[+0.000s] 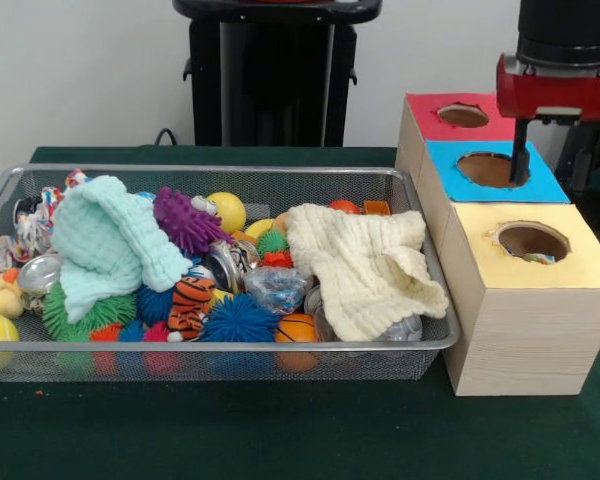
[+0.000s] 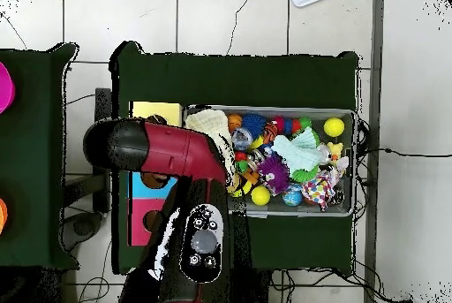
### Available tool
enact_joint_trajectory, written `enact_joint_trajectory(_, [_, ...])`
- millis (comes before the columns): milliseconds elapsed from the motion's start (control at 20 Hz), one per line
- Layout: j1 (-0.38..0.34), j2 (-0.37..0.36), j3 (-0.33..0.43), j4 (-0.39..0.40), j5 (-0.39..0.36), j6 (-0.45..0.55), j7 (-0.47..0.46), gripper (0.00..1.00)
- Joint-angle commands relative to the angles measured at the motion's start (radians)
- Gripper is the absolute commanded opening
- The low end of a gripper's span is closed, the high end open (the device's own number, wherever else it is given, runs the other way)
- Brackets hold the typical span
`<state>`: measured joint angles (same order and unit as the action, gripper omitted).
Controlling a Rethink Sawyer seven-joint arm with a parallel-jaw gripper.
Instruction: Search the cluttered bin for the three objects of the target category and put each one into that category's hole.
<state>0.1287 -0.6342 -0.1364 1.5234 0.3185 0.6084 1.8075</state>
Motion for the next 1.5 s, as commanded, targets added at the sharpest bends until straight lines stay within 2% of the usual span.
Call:
enact_joint_trajectory(50, [-0.039,-0.045,0.03,0.09,-0.043,0.15,0.09,1.0])
enact_joint_trajectory(400, [-0.083,-0.063,-0.013,0.115,-0.146,0.17,-0.011,1.0])
enact_joint_trajectory(650, [-0.149,-0.09,0.012,0.145,-0.22,0.175,-0.09,1.0])
enact_joint_trajectory(900, [-0.208,-0.133,0.043,0.199,-0.274,0.158,-0.113,1.0])
enact_joint_trajectory(1100, [-0.231,-0.164,0.048,0.213,-0.328,0.185,-0.128,1.0])
enact_joint_trajectory(1500, [-0.294,-0.248,0.071,0.301,-0.403,0.189,-0.161,1.0])
